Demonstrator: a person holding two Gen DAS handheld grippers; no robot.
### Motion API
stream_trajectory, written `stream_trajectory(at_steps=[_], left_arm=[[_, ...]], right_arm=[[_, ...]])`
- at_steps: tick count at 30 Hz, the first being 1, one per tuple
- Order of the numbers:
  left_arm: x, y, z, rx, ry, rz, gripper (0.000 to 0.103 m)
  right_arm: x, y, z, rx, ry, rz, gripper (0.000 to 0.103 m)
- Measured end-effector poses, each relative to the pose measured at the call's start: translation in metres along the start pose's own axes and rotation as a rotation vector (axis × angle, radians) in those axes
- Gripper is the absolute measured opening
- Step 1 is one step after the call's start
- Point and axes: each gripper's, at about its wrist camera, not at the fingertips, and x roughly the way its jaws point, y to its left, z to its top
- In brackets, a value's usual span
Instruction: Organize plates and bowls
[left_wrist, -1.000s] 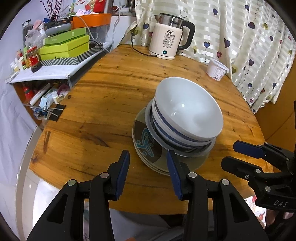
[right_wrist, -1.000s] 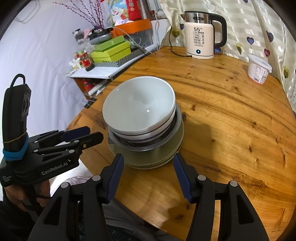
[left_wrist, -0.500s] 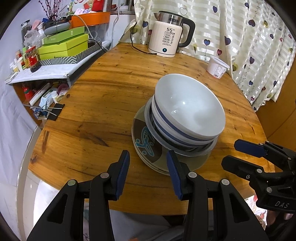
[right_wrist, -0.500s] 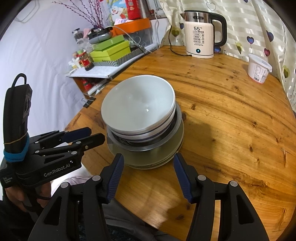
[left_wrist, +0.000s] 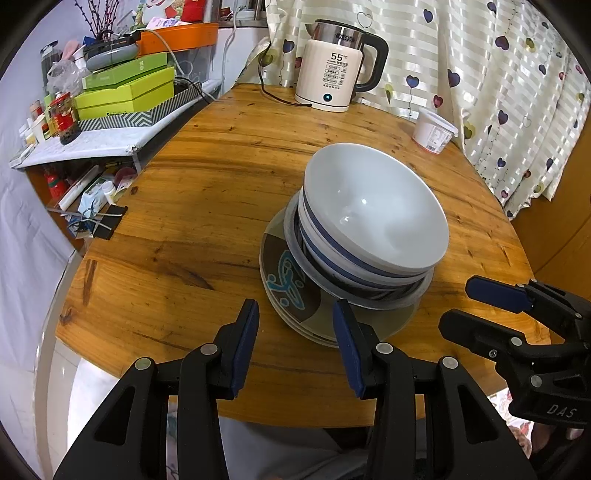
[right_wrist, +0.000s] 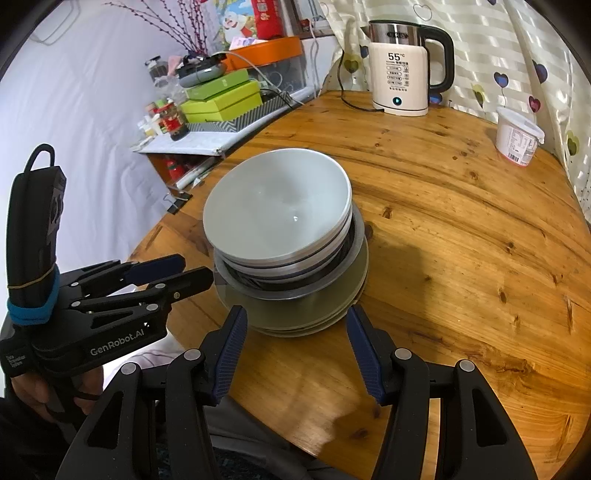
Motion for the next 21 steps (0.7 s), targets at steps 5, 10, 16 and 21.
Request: stream_trajectory(at_steps=[5,10,16,21], left_arm=[[-0.0006,-0.0001,-0.0007,-0.001,0.003,0.002,0.043],[-0.0002,0.0003,-0.0011,-0.004,0.007,0.002,0.043],[0.0004,0.0000,-0.0009,-0.004,0.009,0.002,0.043],[0.0006,-0.0001,-0.0007,-0.003,0.010,0.000,0.043]], right_arm=[[0.0006,-0.0005,-0.0004,0.000,0.000,0.003,0.056],[0.0010,0.0007,-0.0010,0.001,0.000,0.003,0.056],[0.0018,0.0007,-0.0016,0.001,0.003,0.003,0.056],[0.0051,0.0009,-0.0034,0.003,0.008,0.007,0.056]])
